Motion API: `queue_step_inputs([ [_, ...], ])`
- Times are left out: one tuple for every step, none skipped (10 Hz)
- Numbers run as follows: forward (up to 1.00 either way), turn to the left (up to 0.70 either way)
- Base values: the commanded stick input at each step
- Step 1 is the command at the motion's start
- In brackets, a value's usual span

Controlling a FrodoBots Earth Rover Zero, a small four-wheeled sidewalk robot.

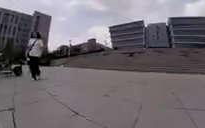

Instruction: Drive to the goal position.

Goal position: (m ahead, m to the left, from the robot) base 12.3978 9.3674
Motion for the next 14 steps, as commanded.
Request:
queue_step_inputs([
  [0.7,0.14],
  [0.7,0.14],
  [0.7,0.14],
  [0.7,0.14],
  [0.7,0.14],
  [0.7,0.14],
  [0.7,0.14],
  [0.7,0.14],
  [0.7,0.14],
  [0.7,0.14],
  [0.7,0.14],
  [0.7,0.14],
  [0.7,0.14],
  [0.7,0.14],
])
